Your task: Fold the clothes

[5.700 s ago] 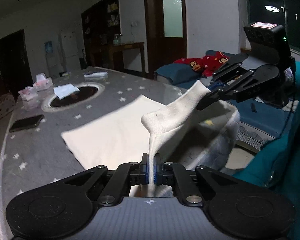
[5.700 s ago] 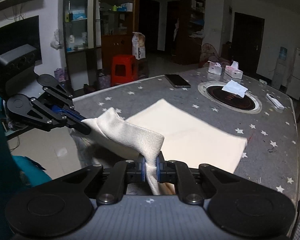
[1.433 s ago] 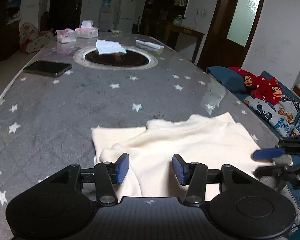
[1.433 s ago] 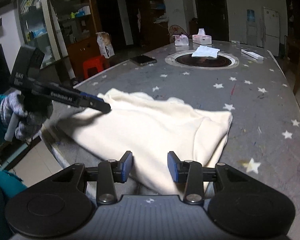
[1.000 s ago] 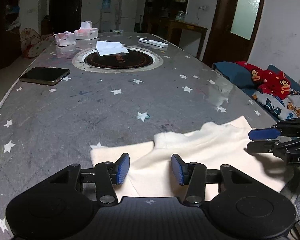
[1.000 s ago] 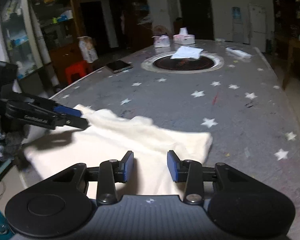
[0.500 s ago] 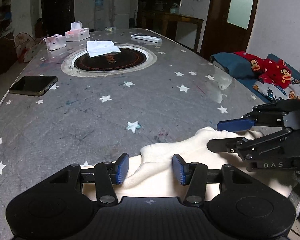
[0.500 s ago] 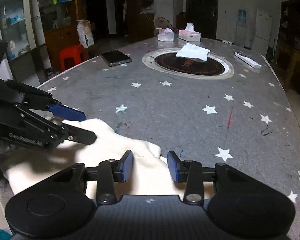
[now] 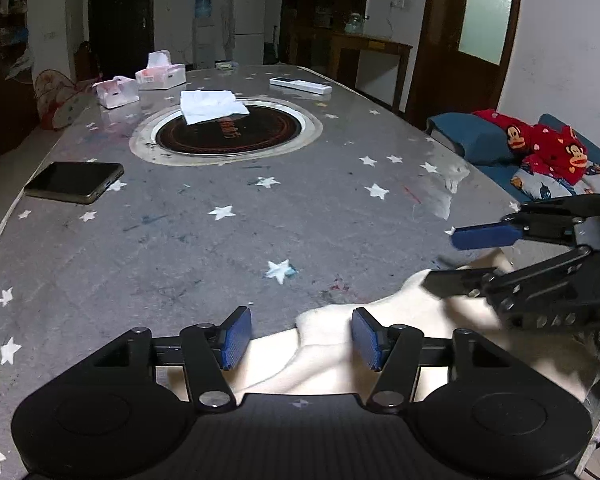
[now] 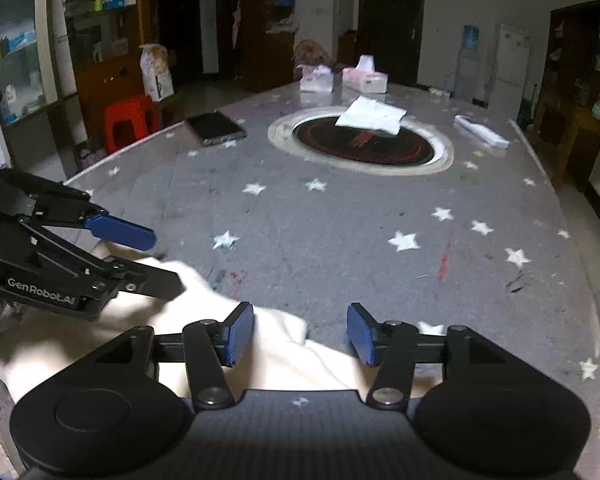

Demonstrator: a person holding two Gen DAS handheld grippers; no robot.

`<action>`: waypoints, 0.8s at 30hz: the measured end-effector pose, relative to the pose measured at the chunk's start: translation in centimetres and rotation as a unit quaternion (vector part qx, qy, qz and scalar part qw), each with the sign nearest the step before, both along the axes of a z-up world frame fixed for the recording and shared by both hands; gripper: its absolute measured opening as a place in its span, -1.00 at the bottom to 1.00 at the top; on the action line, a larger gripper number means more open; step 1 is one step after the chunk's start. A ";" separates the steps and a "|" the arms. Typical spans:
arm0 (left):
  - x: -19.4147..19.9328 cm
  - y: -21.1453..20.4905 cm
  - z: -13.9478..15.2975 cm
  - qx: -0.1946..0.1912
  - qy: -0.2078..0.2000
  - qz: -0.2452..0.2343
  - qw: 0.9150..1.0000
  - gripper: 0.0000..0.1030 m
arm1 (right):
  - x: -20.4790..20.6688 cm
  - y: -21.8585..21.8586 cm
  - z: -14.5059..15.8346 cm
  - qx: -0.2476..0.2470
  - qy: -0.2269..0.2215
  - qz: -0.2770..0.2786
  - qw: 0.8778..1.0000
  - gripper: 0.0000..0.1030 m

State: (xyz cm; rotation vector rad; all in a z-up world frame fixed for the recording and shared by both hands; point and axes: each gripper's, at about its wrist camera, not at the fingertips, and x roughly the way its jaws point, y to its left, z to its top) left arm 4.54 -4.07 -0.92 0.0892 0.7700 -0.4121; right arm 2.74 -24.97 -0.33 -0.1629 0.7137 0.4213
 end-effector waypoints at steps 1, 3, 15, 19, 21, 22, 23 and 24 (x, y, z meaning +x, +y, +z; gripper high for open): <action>0.0 0.2 0.0 0.000 0.001 0.002 1.000 0.17 | 0.0 -0.3 0.0 -0.002 0.001 -0.007 1.000 0.02; 0.3 0.1 -0.7 0.008 0.008 0.005 1.000 0.18 | 0.1 -0.7 -0.1 -0.006 0.000 -0.015 1.000 0.05; -1.7 1.6 0.9 -0.006 -0.013 0.020 1.000 0.39 | -1.9 -0.8 1.0 -0.010 -0.031 -0.010 0.999 0.62; -4.1 1.6 1.0 -0.005 -0.017 0.008 1.000 0.49 | -3.9 -0.3 1.5 -0.001 -0.038 0.010 0.999 0.86; -5.2 1.6 1.0 -0.005 -0.019 0.002 1.000 0.51 | -5.1 0.1 1.5 -0.006 -0.044 0.026 0.999 0.88; -5.7 1.6 1.0 -0.006 -0.020 0.000 1.000 0.51 | -5.7 0.4 1.5 -0.009 -0.046 0.034 0.998 0.90; -6.1 1.6 0.9 -0.007 -0.020 -0.002 1.000 0.52 | -6.3 0.6 1.4 -0.012 -0.049 0.043 0.998 0.94; -6.4 1.5 0.8 -0.005 -0.020 -0.004 1.000 0.52 | -7.3 1.0 1.3 -0.020 -0.058 0.054 0.997 0.94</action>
